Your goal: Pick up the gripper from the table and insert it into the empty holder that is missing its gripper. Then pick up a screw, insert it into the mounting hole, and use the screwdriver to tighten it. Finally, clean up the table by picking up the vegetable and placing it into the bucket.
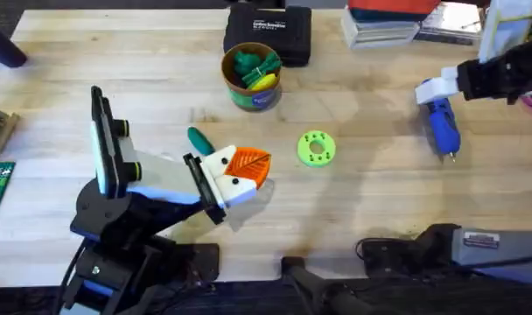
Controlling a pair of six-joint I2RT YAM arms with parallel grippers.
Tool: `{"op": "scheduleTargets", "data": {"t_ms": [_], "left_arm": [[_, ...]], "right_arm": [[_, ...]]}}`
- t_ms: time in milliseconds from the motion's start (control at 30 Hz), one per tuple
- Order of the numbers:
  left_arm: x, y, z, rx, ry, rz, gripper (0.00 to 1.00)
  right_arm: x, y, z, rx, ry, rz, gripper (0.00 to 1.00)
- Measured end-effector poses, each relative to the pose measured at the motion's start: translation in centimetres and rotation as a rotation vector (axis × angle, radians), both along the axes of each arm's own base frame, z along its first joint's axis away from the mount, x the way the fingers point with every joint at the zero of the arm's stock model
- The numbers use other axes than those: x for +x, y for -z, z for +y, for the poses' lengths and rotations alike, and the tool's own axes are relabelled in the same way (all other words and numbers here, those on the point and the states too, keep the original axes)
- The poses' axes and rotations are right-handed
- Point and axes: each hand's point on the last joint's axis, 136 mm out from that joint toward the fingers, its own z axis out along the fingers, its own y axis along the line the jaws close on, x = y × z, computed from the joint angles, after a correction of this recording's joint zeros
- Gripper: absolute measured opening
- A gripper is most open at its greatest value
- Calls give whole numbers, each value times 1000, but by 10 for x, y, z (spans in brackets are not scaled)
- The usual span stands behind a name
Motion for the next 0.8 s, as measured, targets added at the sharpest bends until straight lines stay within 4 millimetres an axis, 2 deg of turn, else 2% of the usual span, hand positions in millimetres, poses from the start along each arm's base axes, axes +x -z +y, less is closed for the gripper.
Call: {"op": "scheduleTargets", "data": {"t_ms": [133,300,367,600,800], "left_arm": [[0,0,0,0,0,0,4],[0,0,0,0,0,0,4],[0,0,0,0,0,0,4],[0,0,0,0,0,0,4],[0,0,0,0,0,0,4]], "right_arm": [[15,16,-14,-21,11,1,993],[15,52,-18,2,0,113,993],[21,62,-21,9,-4,143,993],[55,68,-36,6,-10,172,993],[58,85,-37,12,-38,206,992]]}}
